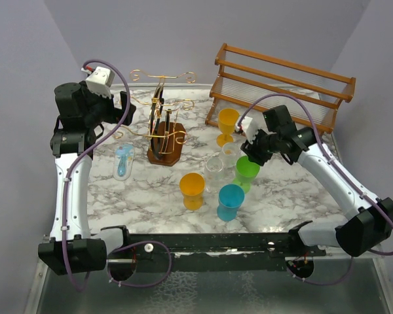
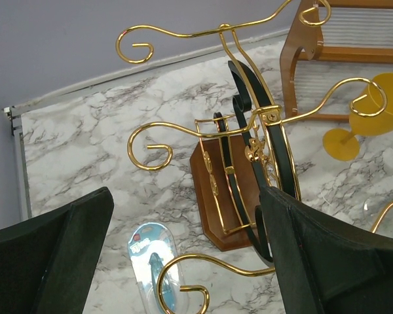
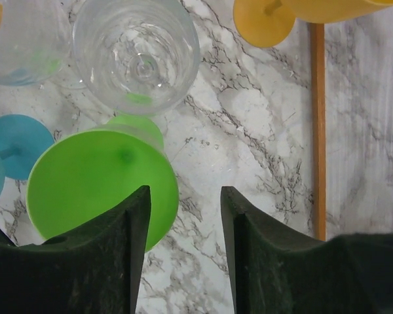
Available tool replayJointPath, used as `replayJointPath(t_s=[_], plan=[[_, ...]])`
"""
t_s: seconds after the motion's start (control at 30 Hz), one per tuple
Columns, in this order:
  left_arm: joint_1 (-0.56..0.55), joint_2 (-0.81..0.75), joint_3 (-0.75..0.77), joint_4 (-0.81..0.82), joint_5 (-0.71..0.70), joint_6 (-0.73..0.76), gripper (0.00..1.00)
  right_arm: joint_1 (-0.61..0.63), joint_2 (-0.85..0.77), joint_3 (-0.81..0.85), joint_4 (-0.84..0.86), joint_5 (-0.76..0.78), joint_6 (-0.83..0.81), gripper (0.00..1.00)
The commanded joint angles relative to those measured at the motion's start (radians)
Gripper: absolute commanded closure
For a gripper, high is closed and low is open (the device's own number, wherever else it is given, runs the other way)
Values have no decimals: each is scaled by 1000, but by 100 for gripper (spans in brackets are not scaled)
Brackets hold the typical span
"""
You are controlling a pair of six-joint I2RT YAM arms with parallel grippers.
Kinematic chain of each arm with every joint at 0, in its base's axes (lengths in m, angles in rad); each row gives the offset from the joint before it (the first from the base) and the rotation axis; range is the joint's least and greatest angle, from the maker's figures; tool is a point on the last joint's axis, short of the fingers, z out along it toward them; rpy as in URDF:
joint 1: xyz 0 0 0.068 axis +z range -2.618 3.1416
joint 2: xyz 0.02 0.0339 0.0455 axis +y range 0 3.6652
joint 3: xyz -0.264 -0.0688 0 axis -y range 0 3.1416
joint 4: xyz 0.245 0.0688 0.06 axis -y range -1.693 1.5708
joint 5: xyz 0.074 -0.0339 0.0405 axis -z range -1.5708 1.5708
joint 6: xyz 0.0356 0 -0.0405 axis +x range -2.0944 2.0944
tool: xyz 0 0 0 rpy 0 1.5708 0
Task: Place the wine glass upside down on the wine glass rack
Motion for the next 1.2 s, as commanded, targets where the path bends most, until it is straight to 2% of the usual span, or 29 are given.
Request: replayJointPath(t_s=[0.0, 0.13, 0.3, 0.33, 0.43, 0.6, 0.7, 0.9, 1.07, 1.17], plan=[[3, 6, 26, 21, 40, 0, 2, 12, 35, -3, -19, 31, 6, 58], [3, 17, 30, 21, 44, -1, 2, 16, 53, -5, -16, 8, -1, 71], [3, 36, 34, 24, 48, -4, 2, 15, 50, -11, 1, 8, 5, 97], [3, 38, 35, 24, 48, -4, 2, 16, 42, -8, -1, 18, 0, 99], [3, 42, 42, 22, 51, -3, 2, 16, 2, -6, 2, 104, -16, 99], [3, 48, 67, 24, 58, -32, 1, 12, -158, -40, 80, 347, -68, 99], [3, 53, 86, 26, 51, -62, 1, -16, -223, 7, 100, 377, -94, 99], [3, 48, 128, 26, 81, -97, 1, -20, -232, 176, 183, 315, -88, 99], [-6, 43, 130, 86, 171, -184, 2, -20, -184, 320, 284, 167, 0, 99], [-58, 57, 137, 112, 212, -195, 3, -20, -135, 397, 334, 56, 70, 99]])
